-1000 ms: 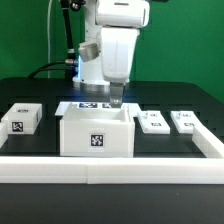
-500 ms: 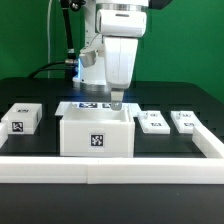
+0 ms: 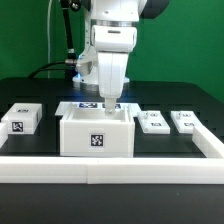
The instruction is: Assemble cabinet
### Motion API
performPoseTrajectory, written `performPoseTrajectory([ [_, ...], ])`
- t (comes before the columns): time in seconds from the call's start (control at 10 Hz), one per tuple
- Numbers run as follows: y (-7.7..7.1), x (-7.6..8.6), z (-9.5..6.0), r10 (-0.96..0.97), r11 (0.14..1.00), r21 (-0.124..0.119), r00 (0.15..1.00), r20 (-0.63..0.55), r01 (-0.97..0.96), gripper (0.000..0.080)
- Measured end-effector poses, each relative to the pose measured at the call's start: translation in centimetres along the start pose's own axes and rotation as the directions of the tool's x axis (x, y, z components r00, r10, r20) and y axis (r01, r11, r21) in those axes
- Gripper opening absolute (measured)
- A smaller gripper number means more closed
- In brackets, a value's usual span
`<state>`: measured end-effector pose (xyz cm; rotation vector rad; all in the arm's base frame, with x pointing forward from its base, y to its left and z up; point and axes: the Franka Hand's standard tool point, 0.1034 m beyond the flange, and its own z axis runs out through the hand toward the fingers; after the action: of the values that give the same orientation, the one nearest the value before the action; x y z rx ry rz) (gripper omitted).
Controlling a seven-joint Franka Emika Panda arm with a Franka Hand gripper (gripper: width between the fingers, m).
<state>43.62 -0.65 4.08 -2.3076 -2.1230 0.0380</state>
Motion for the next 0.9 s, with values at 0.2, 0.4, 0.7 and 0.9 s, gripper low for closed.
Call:
performPoseTrajectory([
  [0.2,-1.1,0.1,1.4,0.001,1.0,0.028,1.0,-0.003,-0.001,0.0798],
  [0.4,-0.8,0.8,2.5,-0.006,0.999,0.035,1.0,-0.011,0.006,0.0798],
  [0.7,-0.7,0.8,2.6,-0.005,0.999,0.035,1.0,-0.011,0.005,0.0772],
  [0.9,-0.7,0.8,2.6,-0.004,0.999,0.035,1.0,-0.01,0.004,0.0772],
])
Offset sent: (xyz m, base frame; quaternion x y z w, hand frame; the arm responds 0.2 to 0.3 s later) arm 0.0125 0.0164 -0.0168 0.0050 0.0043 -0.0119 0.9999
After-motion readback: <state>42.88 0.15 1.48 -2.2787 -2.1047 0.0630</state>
